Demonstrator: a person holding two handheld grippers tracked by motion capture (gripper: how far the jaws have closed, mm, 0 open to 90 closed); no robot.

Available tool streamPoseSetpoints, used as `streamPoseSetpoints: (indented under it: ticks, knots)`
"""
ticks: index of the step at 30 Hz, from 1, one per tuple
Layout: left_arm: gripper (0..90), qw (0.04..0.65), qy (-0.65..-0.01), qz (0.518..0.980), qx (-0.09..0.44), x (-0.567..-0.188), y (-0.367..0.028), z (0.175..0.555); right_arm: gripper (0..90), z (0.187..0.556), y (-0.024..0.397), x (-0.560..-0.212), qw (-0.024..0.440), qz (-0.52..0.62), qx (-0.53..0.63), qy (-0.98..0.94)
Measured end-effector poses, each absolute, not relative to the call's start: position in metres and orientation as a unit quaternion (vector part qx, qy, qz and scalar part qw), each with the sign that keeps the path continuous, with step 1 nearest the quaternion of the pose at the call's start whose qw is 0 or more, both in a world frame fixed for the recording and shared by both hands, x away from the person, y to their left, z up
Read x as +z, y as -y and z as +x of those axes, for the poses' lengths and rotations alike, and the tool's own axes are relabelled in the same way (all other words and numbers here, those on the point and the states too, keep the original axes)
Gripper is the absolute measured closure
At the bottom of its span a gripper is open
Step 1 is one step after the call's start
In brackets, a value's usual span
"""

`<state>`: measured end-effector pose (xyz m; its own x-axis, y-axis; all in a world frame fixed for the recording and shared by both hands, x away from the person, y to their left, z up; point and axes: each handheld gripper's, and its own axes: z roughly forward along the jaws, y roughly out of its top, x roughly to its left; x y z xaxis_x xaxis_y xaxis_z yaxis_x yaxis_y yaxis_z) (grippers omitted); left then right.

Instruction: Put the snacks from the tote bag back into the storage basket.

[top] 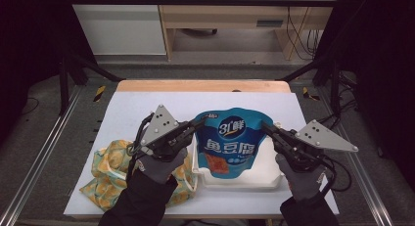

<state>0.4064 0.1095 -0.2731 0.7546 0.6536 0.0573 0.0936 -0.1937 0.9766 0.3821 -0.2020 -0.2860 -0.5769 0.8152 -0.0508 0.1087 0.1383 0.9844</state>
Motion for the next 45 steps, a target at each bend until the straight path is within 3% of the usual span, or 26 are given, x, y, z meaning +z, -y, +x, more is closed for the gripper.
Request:
streamPoseSetpoints:
  ticks: [37, 45]
  knots:
    - [88.5, 0.553, -0.278, 0.752, 0.227, -0.321, -0.118, 0.411, 89.4, 0.394, 0.194, -0.331, 0.281, 0.353, 0.537, -0.713]
    - [77.2, 0.554, -0.270, 0.753, 0.231, -0.322, -0.121, 0.406, 80.3, 0.392, 0.196, -0.331, 0.278, 0.353, 0.542, -0.710]
